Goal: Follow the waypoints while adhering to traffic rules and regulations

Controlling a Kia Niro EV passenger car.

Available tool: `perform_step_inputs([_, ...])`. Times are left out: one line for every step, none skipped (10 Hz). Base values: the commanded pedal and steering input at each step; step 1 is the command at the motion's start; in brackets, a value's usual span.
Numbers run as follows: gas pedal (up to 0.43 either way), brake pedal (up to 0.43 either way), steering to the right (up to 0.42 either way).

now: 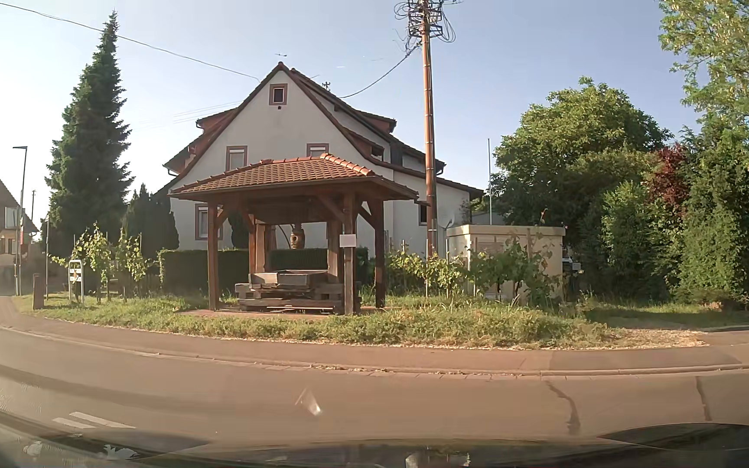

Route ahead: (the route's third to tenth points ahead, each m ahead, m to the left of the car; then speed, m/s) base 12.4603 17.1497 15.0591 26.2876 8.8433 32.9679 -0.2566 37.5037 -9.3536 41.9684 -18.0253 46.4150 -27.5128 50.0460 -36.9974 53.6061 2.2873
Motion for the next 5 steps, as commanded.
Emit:
perform_step_inputs([0.157,0.0,-0.35])
perform_step_inputs([0.118,0.0,-0.366])
perform_step_inputs([0.098,0.0,-0.396])
perform_step_inputs([0.087,0.0,-0.431])
perform_step_inputs([0.087,0.0,-0.465])
